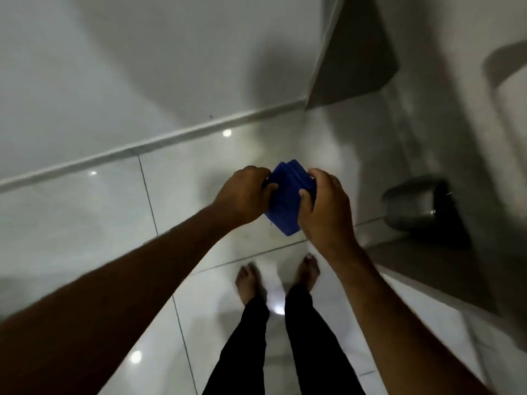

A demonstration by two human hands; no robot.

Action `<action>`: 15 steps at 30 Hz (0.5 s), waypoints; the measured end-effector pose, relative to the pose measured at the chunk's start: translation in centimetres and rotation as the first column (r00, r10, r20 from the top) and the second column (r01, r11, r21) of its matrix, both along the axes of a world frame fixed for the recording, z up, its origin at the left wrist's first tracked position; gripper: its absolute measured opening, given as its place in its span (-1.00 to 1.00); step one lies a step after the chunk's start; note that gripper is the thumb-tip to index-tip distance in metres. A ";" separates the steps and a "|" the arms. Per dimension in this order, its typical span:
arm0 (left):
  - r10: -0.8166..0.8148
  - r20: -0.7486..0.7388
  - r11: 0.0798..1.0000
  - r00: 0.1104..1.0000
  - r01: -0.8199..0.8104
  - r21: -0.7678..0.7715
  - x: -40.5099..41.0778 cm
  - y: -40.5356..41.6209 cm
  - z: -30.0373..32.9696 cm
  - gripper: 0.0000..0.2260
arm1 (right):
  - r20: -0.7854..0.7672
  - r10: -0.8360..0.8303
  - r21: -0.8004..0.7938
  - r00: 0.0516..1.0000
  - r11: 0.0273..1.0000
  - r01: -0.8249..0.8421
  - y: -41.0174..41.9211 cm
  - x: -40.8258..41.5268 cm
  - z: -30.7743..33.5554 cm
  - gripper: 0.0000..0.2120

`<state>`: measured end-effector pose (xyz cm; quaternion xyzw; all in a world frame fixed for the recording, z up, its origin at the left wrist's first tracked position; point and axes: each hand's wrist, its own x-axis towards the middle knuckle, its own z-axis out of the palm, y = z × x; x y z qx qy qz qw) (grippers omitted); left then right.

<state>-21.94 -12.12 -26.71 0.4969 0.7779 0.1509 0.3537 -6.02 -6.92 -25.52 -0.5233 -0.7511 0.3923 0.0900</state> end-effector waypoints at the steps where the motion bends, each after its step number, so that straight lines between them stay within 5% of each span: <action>1: -0.002 -0.003 0.998 1.000 0.002 -0.058 0.4 -0.4 -5.0 -0.77 | 0.030 -0.006 -0.026 1.000 1.000 0.007 -0.4 0.2 -4.7 -0.61; 6: -0.051 0.030 0.968 0.998 0.057 -0.245 3.6 -1.1 -28.7 -0.71 | 0.176 -0.007 -0.124 0.984 0.992 0.029 -1.0 2.6 -26.7 -0.62; 11: 0.048 0.080 0.943 0.996 -0.018 -0.332 6.7 -1.6 -44.7 -0.77 | 0.249 0.017 -0.177 0.968 0.984 0.029 -0.9 5.0 -43.2 -0.63; 15: 0.056 0.082 0.940 0.995 -0.024 -0.341 8.2 -1.7 -51.6 -0.79 | 0.303 0.034 -0.175 0.952 0.984 0.020 -0.8 5.7 -51.6 -0.65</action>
